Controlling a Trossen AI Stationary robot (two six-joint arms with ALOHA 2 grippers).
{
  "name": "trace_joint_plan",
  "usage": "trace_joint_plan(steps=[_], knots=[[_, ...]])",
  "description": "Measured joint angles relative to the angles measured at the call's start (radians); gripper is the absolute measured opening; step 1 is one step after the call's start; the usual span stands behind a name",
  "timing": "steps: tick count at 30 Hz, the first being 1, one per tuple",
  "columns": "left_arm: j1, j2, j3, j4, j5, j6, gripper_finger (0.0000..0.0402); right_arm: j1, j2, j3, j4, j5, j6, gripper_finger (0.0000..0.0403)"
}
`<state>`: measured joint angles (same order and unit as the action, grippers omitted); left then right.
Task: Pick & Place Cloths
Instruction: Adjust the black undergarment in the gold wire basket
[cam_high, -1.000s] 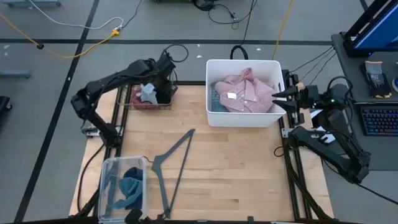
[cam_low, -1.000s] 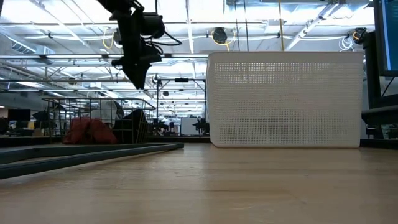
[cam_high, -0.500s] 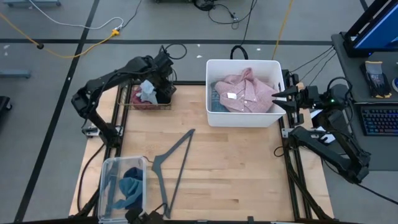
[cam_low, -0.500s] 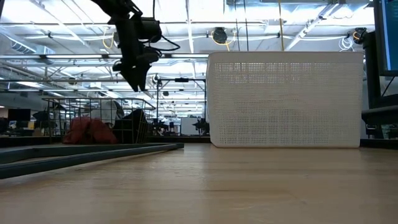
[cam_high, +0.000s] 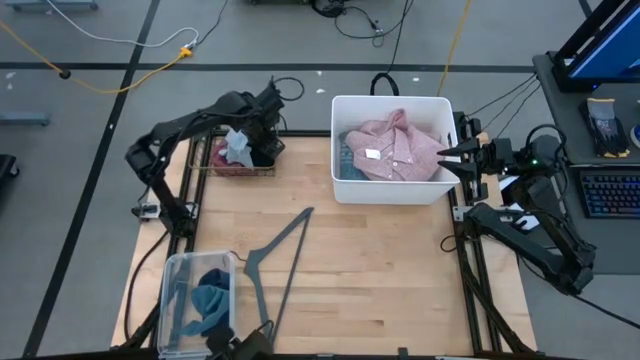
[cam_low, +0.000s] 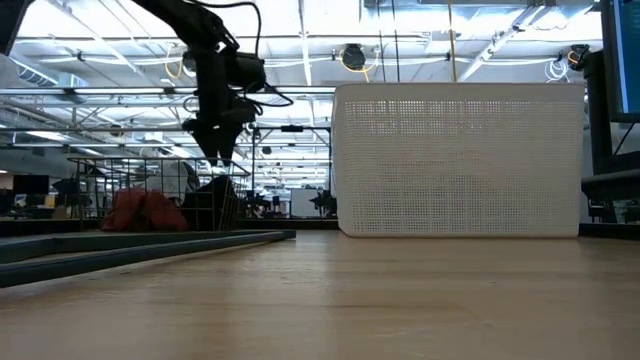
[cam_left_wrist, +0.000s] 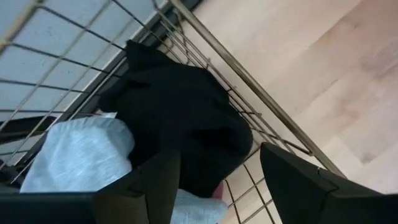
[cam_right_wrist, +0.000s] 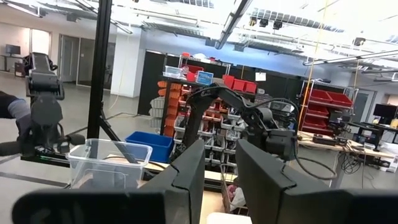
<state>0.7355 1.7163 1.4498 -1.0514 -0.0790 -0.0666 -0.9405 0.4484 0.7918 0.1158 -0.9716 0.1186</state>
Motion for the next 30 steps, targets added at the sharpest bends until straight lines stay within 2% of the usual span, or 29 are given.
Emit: trace_joint_plan(steps=[9,18,26,30], knots=[[0.007,0.047,0.000,-0.015,-0.036,0.062,0.0219,0.000,0.000,0.000,0.000,0.003,0.007,0.0084],[-0.002,0.046,0.000,-0.050,-0.022,0.035,0.0203,0.000,0.000,0.000,0.000,0.009,0.004,0.0084],[-0.024,0.046,0.000,-0.059,0.008,-0.114,0.0197,0.000,0.000,0.000,0.000,0.032,-0.002,0.0084],[-0.024,0.046,0.000,-0.042,-0.045,-0.146,0.0204,0.000,0.000,0.000,0.000,0.032,-0.001,0.0084]])
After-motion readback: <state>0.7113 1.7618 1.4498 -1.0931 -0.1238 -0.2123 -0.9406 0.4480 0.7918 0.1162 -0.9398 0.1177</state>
